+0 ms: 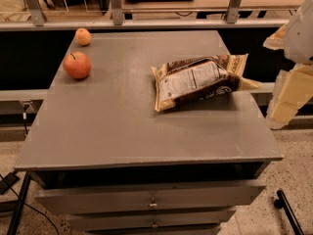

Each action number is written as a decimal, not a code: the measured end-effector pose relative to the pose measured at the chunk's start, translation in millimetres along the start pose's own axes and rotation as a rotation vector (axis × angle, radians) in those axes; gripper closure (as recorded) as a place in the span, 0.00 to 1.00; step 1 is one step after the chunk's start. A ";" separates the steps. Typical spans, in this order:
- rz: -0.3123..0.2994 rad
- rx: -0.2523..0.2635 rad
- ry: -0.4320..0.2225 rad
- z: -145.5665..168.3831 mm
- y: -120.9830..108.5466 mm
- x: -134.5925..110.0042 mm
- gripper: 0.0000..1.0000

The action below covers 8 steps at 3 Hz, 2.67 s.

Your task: Move brown chip bag near apple

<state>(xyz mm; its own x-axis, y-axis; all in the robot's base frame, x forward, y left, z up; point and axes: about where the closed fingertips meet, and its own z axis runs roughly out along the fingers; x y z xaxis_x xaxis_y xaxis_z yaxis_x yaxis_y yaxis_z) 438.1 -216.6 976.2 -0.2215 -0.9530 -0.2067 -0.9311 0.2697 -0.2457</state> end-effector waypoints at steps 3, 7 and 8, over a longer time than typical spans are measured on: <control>-0.007 0.066 -0.057 43.5 -56.9 -27.3 0.00; -0.027 0.062 -0.133 131.7 -127.5 -73.5 0.46; -0.029 0.059 -0.132 133.2 -127.0 -74.2 0.69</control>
Offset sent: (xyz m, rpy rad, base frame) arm 0.0693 0.0184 -0.0246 0.0315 -0.0911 -0.0027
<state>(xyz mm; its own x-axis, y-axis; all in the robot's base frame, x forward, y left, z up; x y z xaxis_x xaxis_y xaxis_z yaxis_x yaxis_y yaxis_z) 611.5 -161.8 896.7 -0.1511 -0.9350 -0.3209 -0.9168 0.2539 -0.3082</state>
